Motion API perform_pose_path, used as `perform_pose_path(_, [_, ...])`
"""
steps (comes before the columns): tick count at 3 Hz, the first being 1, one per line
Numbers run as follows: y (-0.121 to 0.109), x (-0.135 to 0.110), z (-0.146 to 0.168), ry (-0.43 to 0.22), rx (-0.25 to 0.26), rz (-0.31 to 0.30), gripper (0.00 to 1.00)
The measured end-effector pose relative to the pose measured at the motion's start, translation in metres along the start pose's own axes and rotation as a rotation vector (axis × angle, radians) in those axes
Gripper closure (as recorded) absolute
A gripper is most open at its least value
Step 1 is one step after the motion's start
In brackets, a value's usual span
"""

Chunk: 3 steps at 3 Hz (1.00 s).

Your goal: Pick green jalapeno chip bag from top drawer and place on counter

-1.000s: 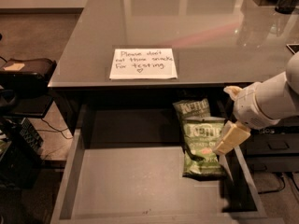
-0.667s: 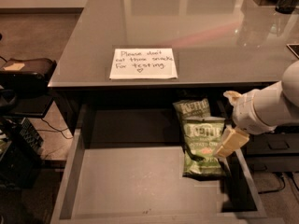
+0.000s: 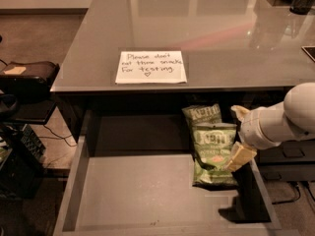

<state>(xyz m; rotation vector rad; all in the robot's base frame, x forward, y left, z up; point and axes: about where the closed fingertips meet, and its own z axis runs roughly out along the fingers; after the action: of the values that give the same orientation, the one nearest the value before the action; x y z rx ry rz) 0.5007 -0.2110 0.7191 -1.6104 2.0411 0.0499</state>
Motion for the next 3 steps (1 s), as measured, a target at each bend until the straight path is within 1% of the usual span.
perform_pose_path(1, [0.001,0.010,0.019,-0.005,0.001,-0.040,0.00])
perform_pose_path(2, [0.003,0.019,0.033,-0.006,-0.006,-0.061,0.00])
perform_pose_path(3, [0.004,0.026,0.047,0.000,-0.019,-0.066,0.00])
